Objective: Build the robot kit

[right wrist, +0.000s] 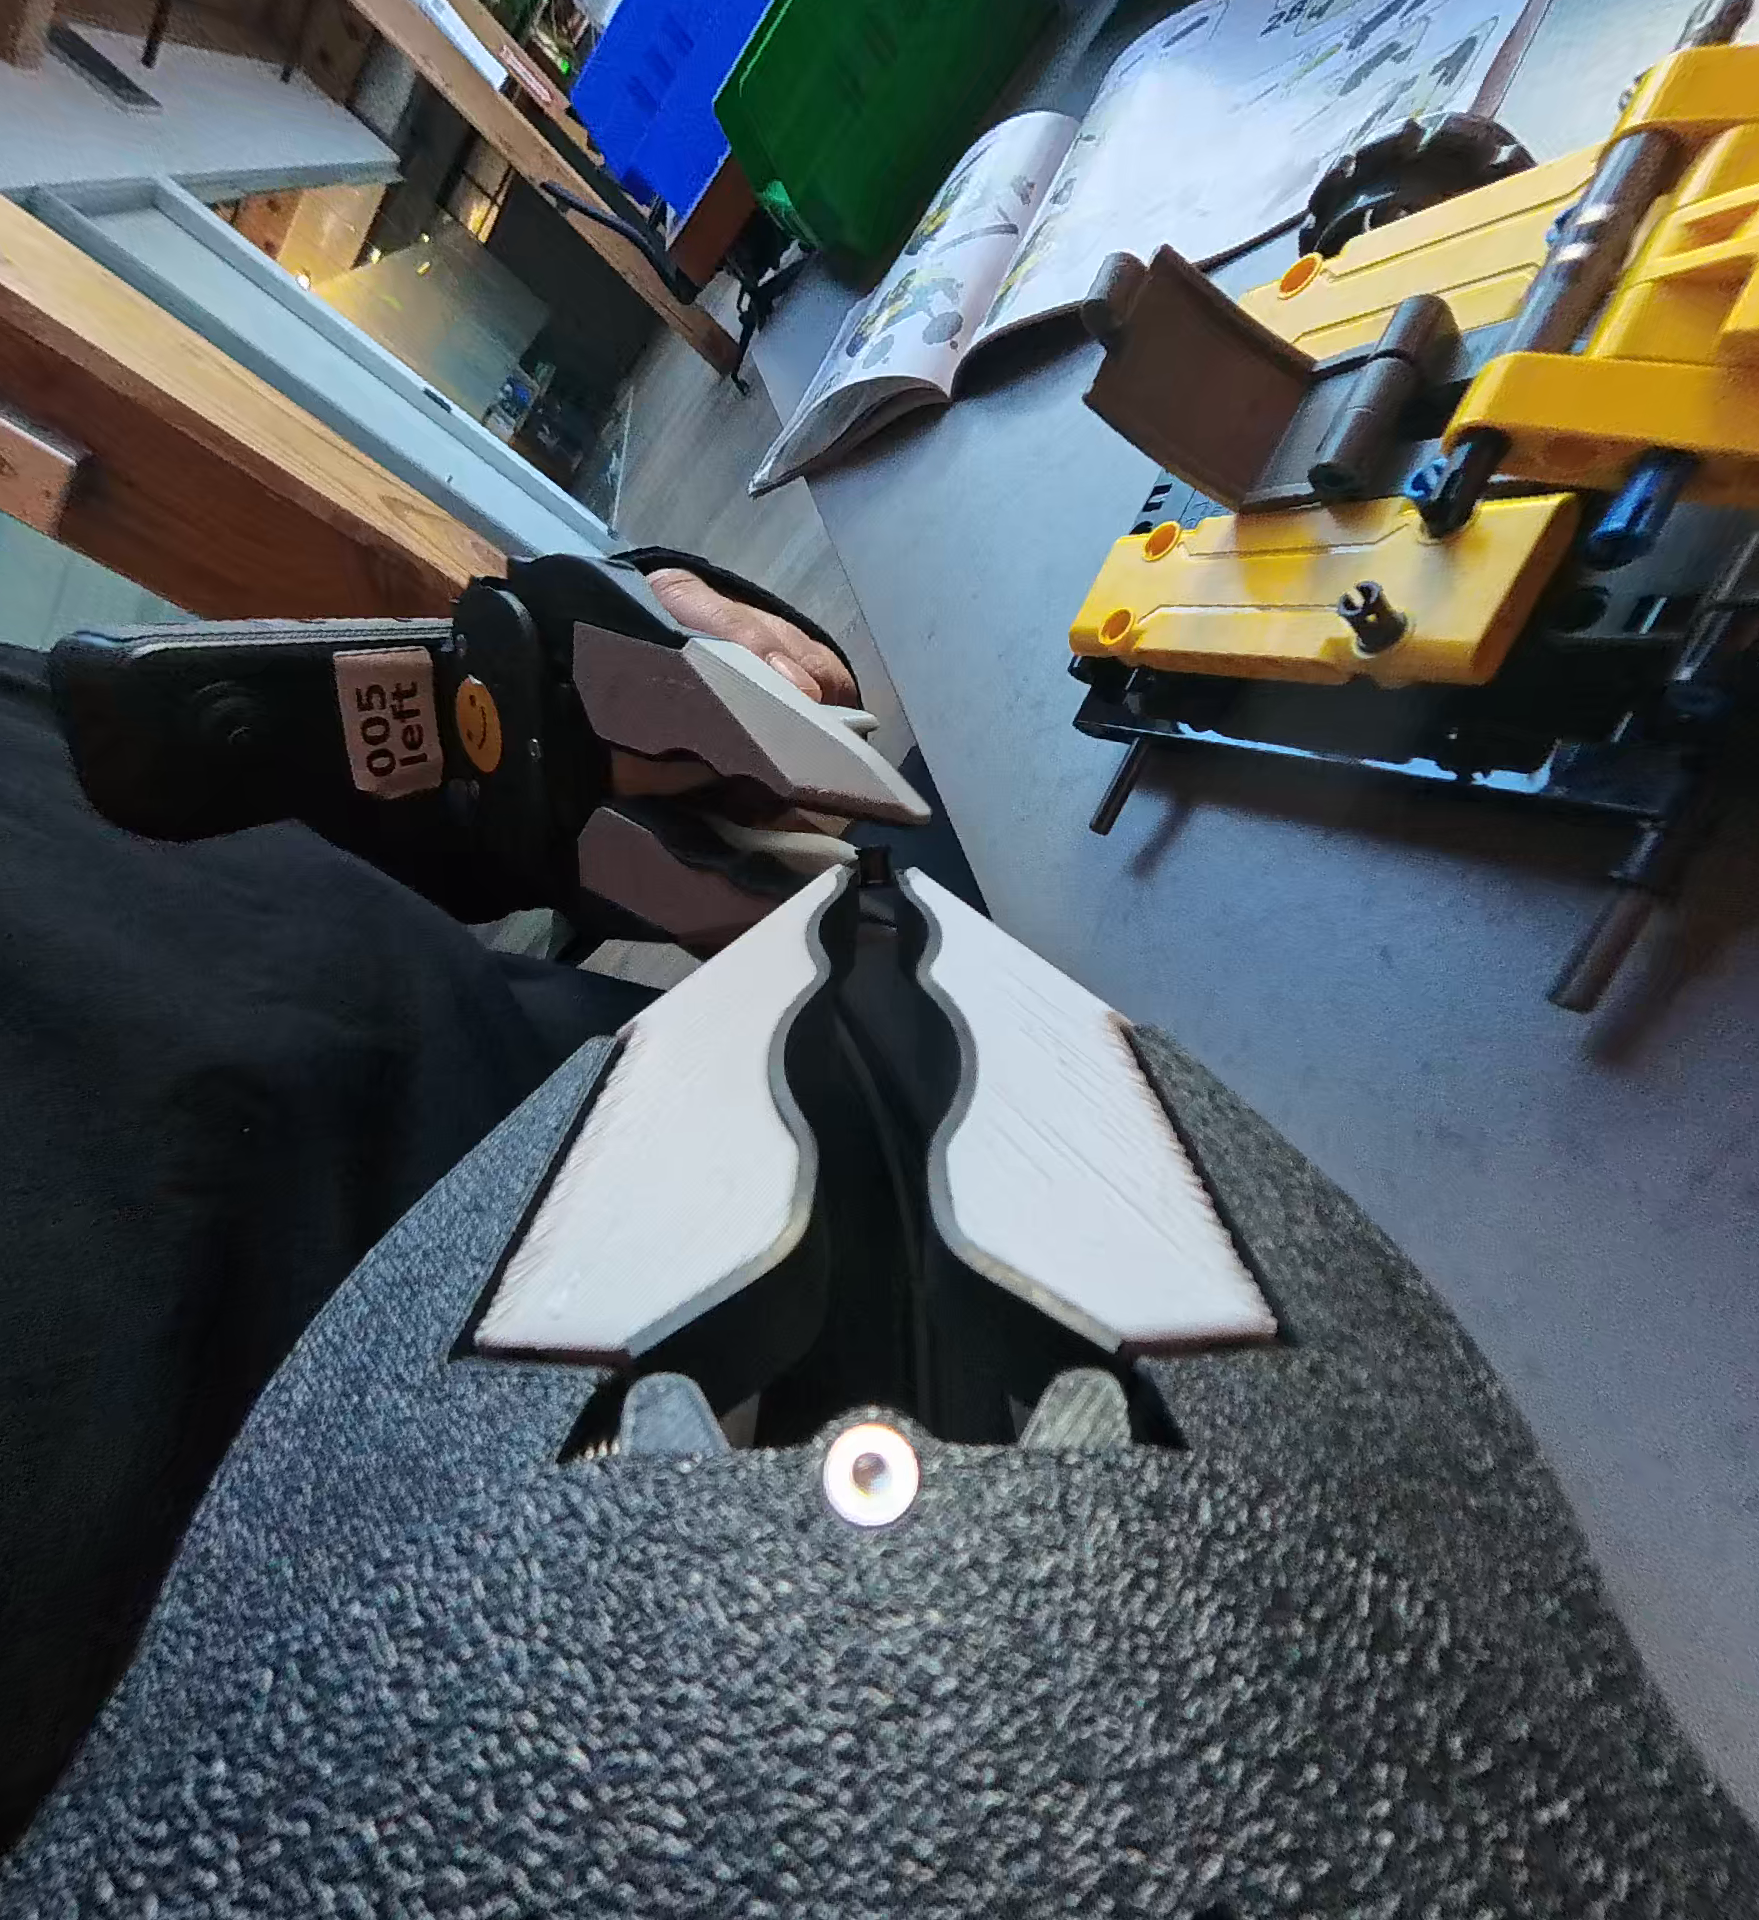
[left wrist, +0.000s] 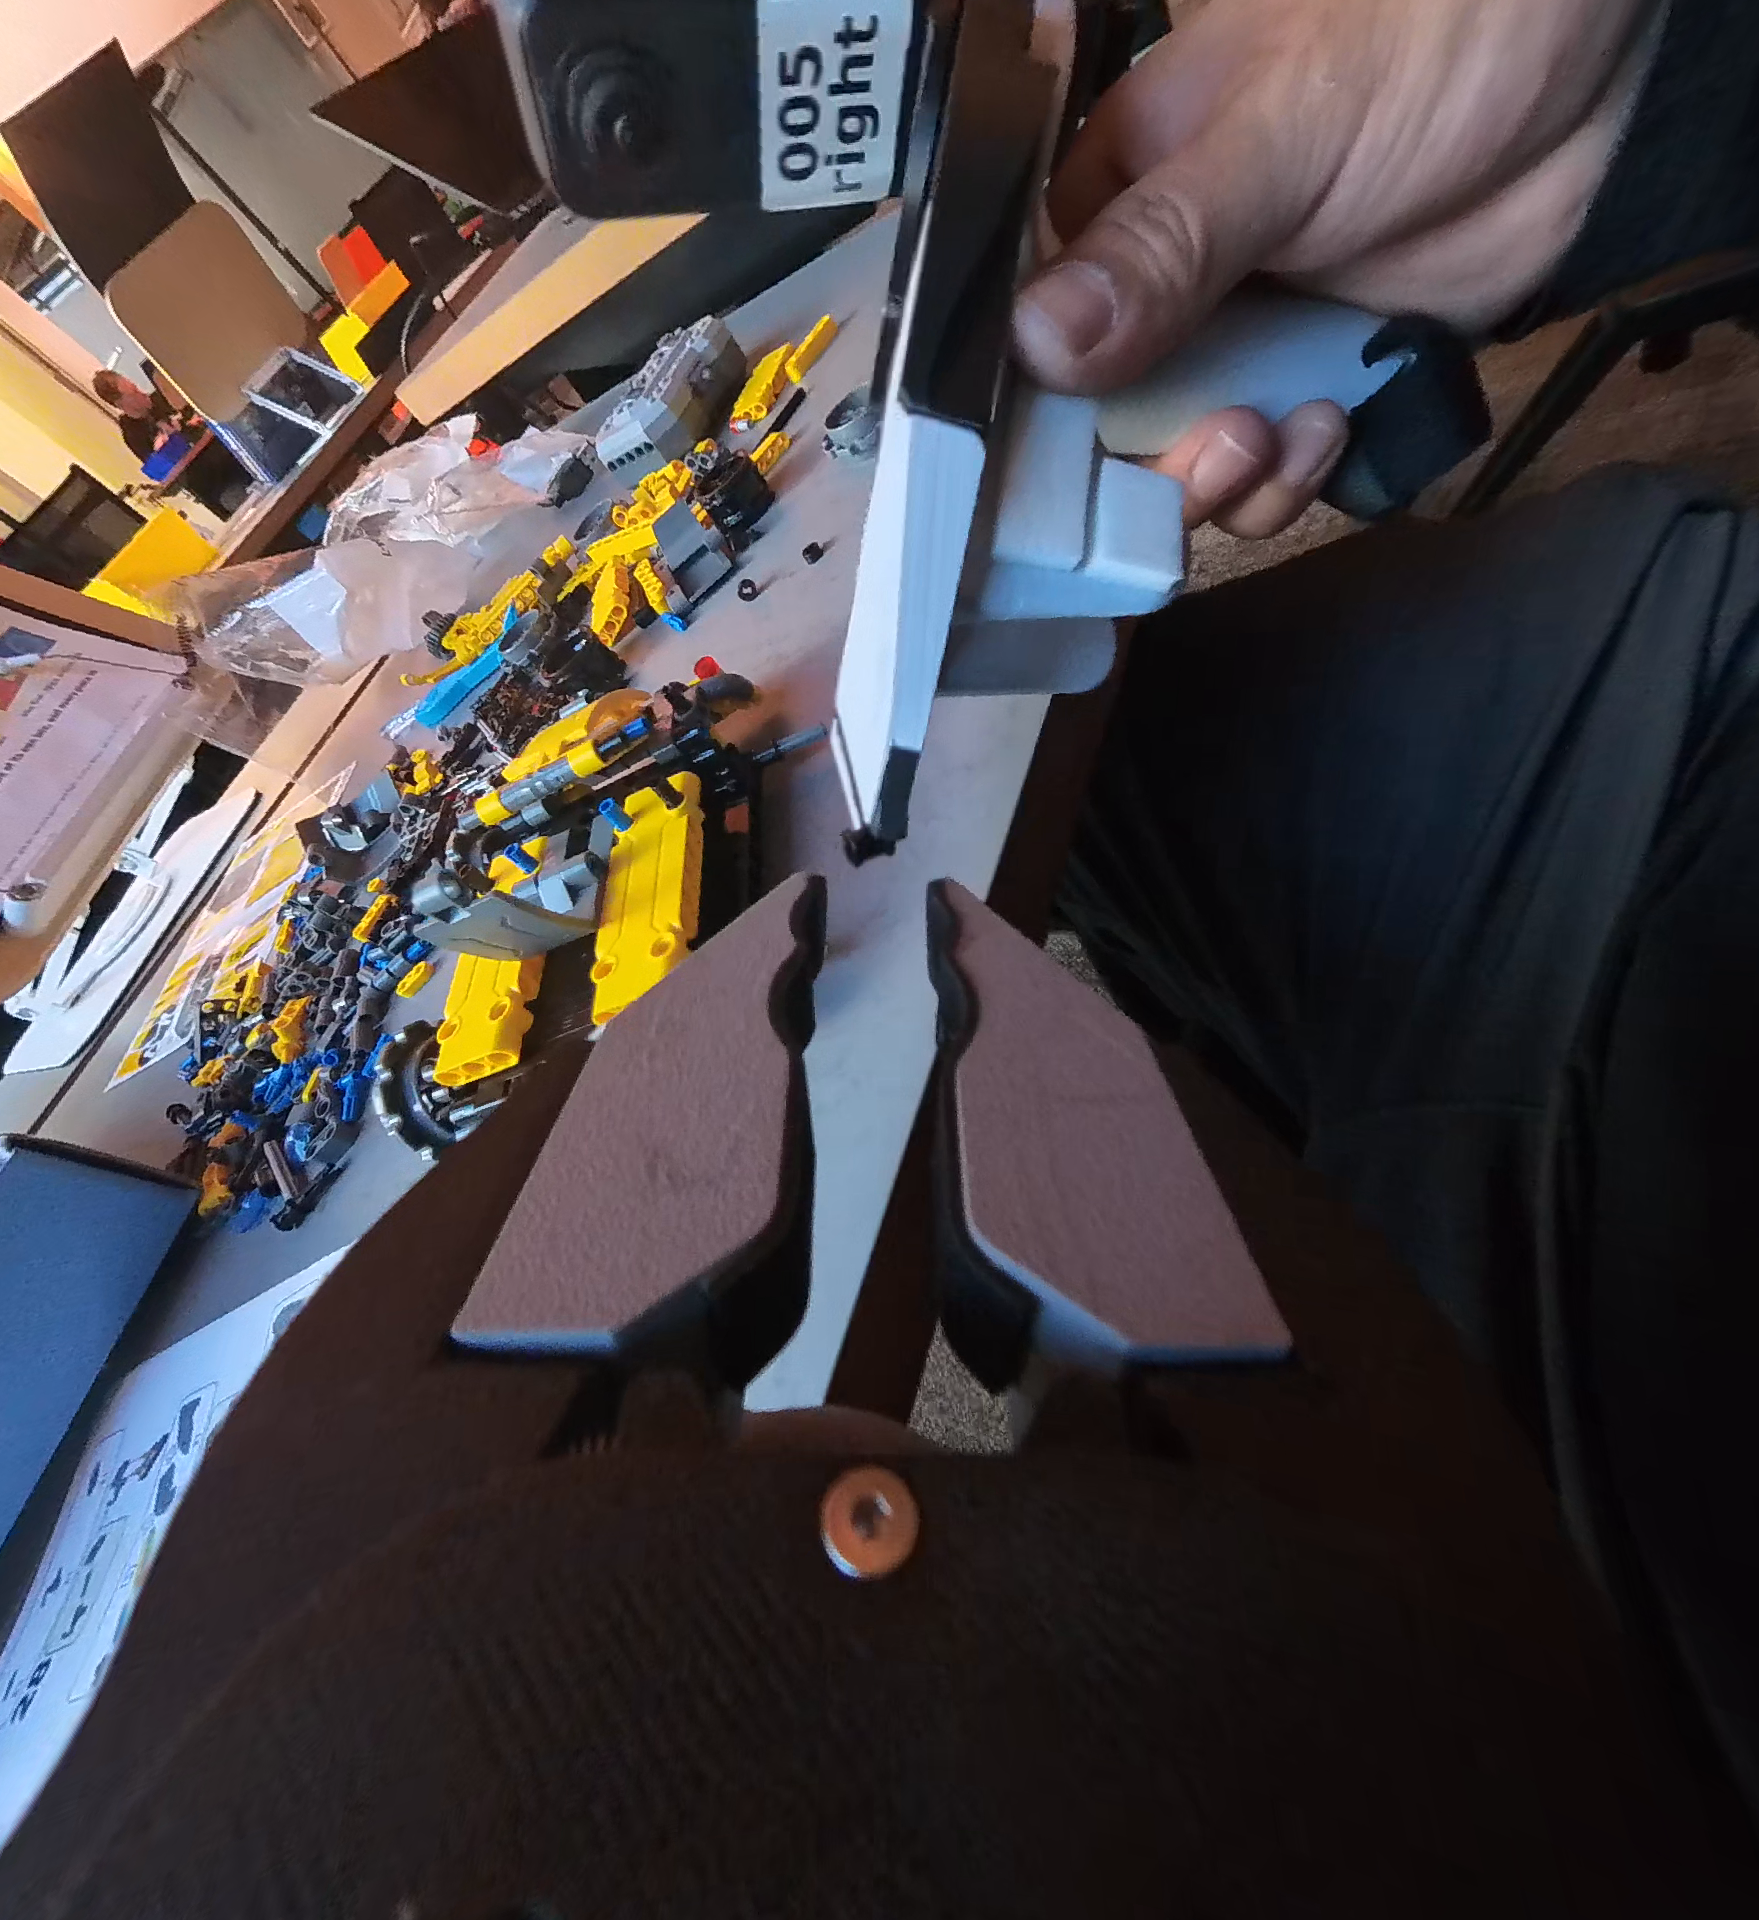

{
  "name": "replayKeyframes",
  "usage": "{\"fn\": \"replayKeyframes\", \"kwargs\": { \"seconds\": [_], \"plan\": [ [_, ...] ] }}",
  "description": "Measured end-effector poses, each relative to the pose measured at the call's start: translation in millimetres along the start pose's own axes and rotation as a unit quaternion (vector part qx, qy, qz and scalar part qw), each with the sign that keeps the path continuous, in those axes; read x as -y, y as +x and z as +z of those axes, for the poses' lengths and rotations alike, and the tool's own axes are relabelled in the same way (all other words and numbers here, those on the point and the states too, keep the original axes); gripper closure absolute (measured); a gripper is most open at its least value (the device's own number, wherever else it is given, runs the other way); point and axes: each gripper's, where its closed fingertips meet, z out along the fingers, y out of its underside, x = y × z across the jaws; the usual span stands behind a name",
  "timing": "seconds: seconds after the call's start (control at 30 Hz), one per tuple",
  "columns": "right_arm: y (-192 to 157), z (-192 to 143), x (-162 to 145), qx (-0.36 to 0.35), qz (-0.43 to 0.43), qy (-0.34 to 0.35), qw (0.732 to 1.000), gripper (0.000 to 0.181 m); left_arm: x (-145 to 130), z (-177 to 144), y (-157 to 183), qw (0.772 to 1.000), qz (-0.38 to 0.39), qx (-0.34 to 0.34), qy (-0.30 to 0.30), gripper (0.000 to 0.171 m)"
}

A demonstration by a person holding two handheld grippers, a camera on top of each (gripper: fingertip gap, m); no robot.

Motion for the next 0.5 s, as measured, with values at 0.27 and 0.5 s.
{"fn": "replayKeyframes", "kwargs": {
  "seconds": [0.27,0.5],
  "plan": [
    [0.2,-1.8,-0.2,0.01,0.012,0.011,1.0,0.174,3.5,-0.3,-0.6,1.0,0.009,0.007,0.006,0.157],
    [-2.7,0.2,5.4,0.043,0.05,0.036,0.997,0.174,6.5,-2.3,-2.9,1.0,0.011,0.012,0.014,0.161]
  ]
}}
